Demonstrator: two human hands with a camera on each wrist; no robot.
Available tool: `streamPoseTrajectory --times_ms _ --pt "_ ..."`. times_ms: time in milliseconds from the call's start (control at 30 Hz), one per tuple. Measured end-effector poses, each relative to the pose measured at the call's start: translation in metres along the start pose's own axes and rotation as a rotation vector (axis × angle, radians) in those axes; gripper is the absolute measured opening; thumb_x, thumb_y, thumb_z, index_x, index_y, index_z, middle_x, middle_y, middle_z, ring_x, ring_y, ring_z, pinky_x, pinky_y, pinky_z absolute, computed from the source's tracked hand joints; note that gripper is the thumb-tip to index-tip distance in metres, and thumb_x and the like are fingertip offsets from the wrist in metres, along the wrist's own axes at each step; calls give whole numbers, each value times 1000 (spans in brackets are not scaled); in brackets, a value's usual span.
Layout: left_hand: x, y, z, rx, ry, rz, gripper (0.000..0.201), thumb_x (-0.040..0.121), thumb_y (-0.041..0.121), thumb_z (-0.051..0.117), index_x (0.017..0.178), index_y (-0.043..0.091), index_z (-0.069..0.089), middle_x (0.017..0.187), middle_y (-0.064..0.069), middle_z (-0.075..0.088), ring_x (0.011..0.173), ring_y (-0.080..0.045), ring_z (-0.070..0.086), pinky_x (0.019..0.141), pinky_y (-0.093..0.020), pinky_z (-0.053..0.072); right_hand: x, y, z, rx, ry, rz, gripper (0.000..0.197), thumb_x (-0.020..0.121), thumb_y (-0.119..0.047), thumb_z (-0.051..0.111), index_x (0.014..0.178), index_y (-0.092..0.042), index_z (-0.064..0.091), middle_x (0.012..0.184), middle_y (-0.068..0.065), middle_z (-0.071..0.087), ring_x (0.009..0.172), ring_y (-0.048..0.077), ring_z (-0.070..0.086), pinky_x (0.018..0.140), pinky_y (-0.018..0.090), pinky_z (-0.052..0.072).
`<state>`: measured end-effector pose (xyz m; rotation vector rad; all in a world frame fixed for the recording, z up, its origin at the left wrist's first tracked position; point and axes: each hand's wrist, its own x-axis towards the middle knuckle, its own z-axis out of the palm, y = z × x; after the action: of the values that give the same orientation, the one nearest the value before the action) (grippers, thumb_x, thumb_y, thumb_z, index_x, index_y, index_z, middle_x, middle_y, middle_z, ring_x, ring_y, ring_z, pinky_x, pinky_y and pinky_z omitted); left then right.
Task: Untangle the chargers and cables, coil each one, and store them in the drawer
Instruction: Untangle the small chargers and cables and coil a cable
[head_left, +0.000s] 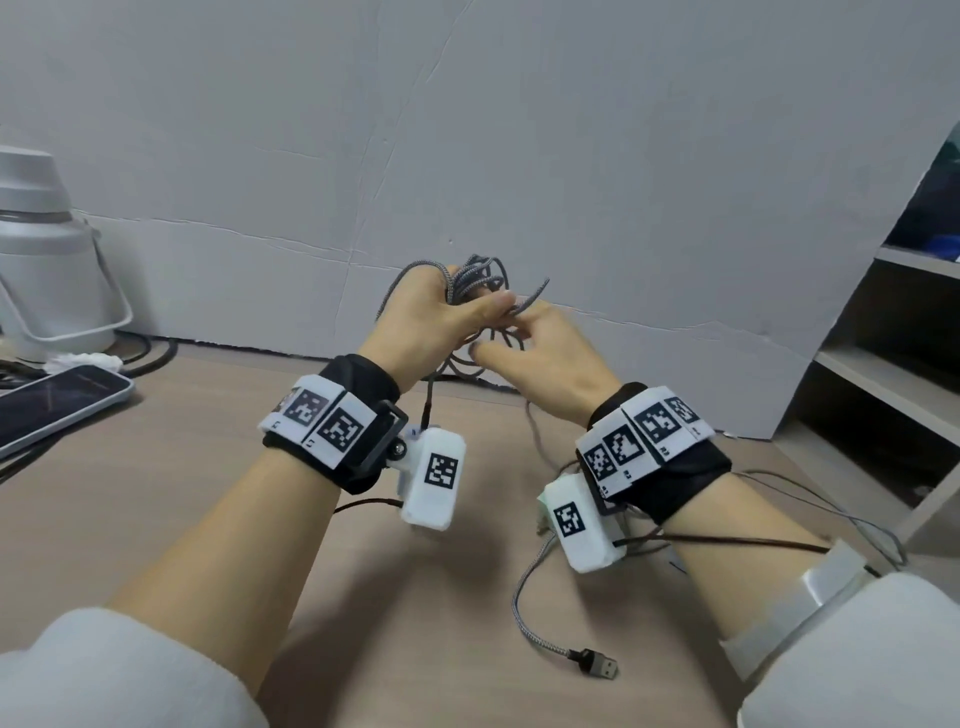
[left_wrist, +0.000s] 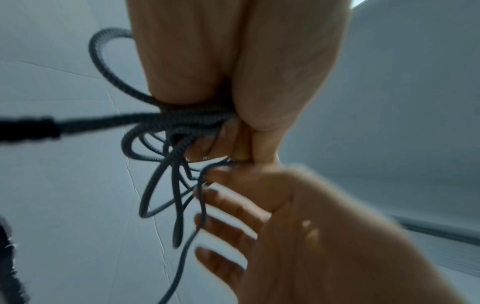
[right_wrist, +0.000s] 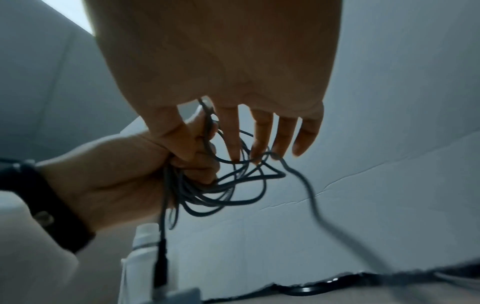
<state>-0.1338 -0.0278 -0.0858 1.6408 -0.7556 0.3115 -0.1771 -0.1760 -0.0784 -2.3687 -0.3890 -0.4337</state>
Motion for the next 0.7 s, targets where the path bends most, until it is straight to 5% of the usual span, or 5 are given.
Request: streamPoseTrajectory --times_ms 133,267,333,533,700 --pt "3 -1 1 -101 70 -47 27 90 20 75 68 9 64 63 -1 66 59 -14 62 58 -22 48 -7 -6 -3 223 50 -2 7 90 -29 71 95 -31 76 94 -15 76 97 -3 66 95 29 51" --pt "4 -9 -1 -76 99 -67 49 81 43 83 67 2 59 56 -3 46 53 -20 37 51 -27 32 -6 -3 -8 480 164 65 21 96 -30 67 99 -10 71 87 -8 75 84 -2 69 74 13 48" --pt "3 -12 -2 -6 137 -70 48 77 50 83 64 11 58 55 -1 44 53 -19 35 51 -28 30 -1 -2 -13 369 214 90 24 100 -33 61 94 -12 71 74 -4 70 73 8 66 70 22 48" --pt "1 -3 -11 -97 90 -102 39 89 32 76 70 7 53 54 1 33 48 -16 28 46 -25 25 0 -12 -31 484 54 89 20 106 -12 49 109 -8 69 64 7 63 48 19 59 45 26 48" --pt "-1 -2 -16 -119 1 -118 44 93 30 72 74 -5 53 56 0 29 48 -15 26 45 -24 26 -5 -16 -47 651 -117 105 26 101 -15 57 114 6 67 81 14 63 62 25 64 47 27 50"
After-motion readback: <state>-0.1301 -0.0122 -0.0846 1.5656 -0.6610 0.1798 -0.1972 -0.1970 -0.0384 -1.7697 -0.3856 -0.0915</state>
